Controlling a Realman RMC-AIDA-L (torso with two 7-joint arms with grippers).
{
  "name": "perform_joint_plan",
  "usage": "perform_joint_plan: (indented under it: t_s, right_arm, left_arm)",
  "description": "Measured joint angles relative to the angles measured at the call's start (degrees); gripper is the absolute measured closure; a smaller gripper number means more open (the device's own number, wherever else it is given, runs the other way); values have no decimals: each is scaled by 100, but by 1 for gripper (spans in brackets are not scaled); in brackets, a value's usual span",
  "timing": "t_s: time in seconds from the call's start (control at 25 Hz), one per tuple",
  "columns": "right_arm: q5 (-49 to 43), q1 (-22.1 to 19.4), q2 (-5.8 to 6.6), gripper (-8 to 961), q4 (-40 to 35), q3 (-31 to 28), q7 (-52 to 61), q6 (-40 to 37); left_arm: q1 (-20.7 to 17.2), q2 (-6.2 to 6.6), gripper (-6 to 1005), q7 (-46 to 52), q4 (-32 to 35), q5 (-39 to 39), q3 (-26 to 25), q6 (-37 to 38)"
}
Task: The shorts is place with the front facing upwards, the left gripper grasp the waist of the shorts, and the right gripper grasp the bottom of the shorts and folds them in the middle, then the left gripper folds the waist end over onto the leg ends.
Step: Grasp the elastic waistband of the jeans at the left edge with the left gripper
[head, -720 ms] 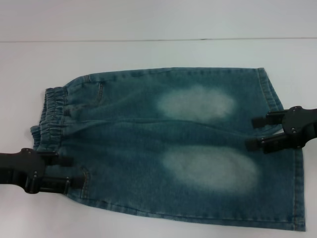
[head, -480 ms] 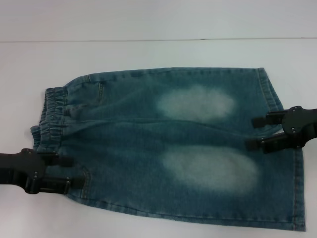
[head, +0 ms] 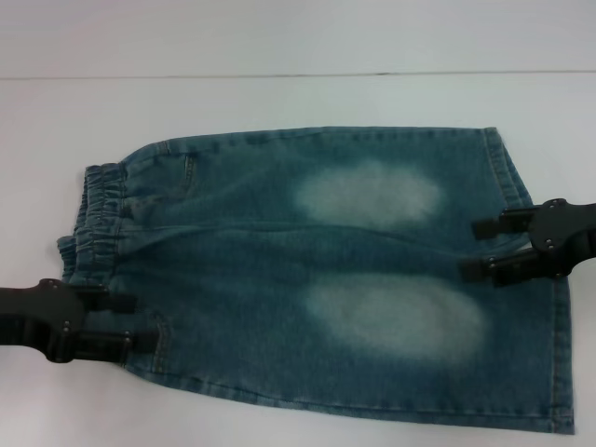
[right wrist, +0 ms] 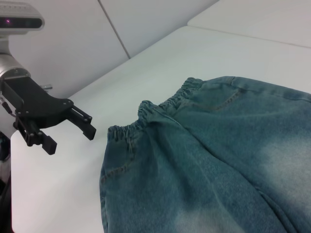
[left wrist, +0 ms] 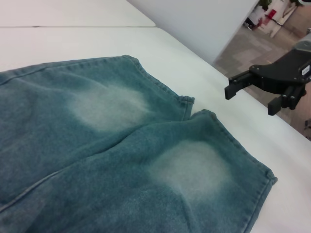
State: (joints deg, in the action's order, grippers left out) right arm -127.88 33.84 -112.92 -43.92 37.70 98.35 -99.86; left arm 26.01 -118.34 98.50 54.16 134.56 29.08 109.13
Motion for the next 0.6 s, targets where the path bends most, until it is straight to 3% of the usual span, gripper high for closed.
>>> perform_joint_plan:
  t_s: [0.36,0.6]
  right_arm:
    - [0,0,-29,7,6,1,-20,47]
    - [0,6,-56,7,7,1,-93,85]
  left_arm:
    - [55,105,157,782,575,482,-30,13]
    - [101,109,157,1243,873,1044,-29,-441]
